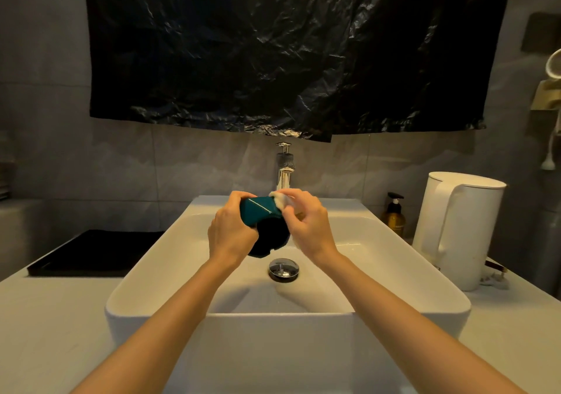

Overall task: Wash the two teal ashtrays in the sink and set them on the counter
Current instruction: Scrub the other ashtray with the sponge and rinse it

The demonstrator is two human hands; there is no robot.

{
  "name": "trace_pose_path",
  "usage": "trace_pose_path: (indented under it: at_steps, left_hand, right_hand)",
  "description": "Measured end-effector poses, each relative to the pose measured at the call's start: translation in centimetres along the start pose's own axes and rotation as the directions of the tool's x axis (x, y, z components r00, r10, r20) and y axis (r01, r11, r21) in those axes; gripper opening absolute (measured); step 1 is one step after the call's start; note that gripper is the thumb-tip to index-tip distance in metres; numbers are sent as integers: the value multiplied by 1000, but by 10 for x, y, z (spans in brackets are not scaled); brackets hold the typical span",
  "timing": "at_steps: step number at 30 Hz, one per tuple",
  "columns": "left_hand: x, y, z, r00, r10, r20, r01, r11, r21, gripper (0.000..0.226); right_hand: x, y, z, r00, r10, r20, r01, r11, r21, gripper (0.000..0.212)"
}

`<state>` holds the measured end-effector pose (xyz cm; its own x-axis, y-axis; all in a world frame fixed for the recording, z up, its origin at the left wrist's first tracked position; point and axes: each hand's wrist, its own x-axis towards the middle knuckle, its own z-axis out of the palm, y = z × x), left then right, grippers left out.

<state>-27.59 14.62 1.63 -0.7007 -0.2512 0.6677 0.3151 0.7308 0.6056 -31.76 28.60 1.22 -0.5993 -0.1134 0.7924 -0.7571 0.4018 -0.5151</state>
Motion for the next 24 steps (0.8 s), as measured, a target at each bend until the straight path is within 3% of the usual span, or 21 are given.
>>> trace_pose_path:
  at_steps: [2, 7, 10, 13, 16, 19, 24]
  left_hand:
    - [3, -1, -2, 998, -59, -31, 56, 995, -87, 51]
    - [1, -2, 3, 999, 5, 51, -3, 999, -48, 47]
    - [0, -2, 4, 998, -10, 63, 13, 999, -44, 48]
    - [4, -1, 1, 991, -135, 16, 136, 979, -154, 53]
    - [6, -2, 0, 985, -173, 15, 172, 961, -217, 54]
    - [2, -1, 2, 997, -64, 47, 71, 985, -156, 49]
    - [4, -1, 1, 994, -104, 16, 105, 968, -227, 49]
  right_hand:
    - [-1, 4, -3, 997, 73, -7, -73, 996, 59, 27]
    - [-7, -12, 1, 975, -219, -32, 216, 973, -85, 30]
    - [-1, -6, 3, 997, -81, 16, 82, 995, -53, 31]
    - [-3, 5, 1, 998, 49, 24, -50, 999, 15, 26]
    - [-10, -4, 0, 998, -57, 31, 58, 998, -11, 35]
    - [-10, -13, -2, 974, -212, 79, 218, 972, -88, 44]
    - [-9, -1, -5, 988, -99, 122, 112, 988, -103, 50]
